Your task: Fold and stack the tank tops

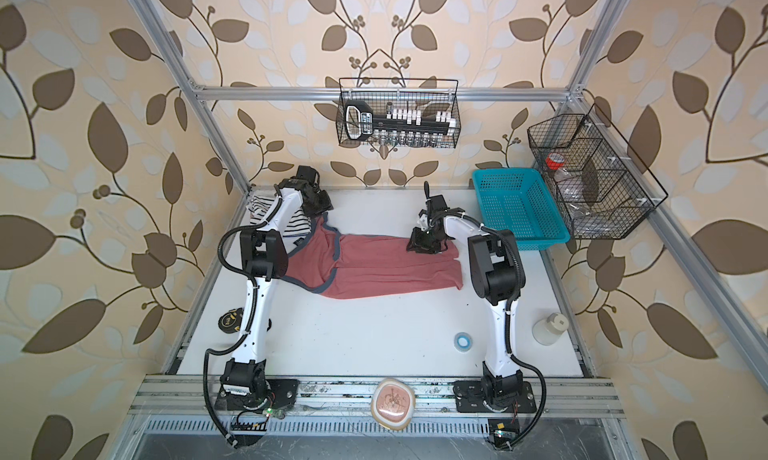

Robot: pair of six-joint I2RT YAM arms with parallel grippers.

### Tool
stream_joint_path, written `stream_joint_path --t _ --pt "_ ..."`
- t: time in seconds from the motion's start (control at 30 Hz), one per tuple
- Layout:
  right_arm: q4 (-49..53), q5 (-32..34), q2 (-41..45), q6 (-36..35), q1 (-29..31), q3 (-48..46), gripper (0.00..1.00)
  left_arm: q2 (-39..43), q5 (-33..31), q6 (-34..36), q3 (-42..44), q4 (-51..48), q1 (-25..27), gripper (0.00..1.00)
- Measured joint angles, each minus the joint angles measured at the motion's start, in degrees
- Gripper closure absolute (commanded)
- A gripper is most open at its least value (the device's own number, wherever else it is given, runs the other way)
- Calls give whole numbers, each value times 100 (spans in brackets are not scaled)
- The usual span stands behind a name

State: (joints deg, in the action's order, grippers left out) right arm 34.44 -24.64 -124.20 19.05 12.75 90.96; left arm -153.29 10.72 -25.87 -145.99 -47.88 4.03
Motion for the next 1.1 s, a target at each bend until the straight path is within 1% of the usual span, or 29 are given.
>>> stream_joint_path --t 0.13,0.2,0.3,0.33,0.37,0.6,0.77,0.9,1.1 --pt "2 -2 -33 -4 0 2 64 -96 -22 -98 -4 81 -2 70" --pt "4 -2 -37 -11 0 2 65 -114 -20 -144 -2 103 -9 75" --pt "-9 2 -37 -33 0 -22 65 -118 -9 -162 50 144 -39 90" --pt "-35 2 -35 -46 -2 -52 65 -116 -2 -146 103 192 -46 97" --pt "-70 2 -20 -48 -2 -90 66 -109 28 -146 151 251 -79 100" --pt "-365 20 107 -66 -24 -402 76 129 361 -271 695 717 -190 100" --pt "-555 48 190 -42 -70 -654 99 525 450 -433 1447 1152 -247 100" --pt "-678 -46 238 -26 -120 -791 100 966 573 -529 2111 1329 -308 100" --pt "-785 -81 280 -46 -131 -903 100 1665 715 -549 2555 1416 -463 100"
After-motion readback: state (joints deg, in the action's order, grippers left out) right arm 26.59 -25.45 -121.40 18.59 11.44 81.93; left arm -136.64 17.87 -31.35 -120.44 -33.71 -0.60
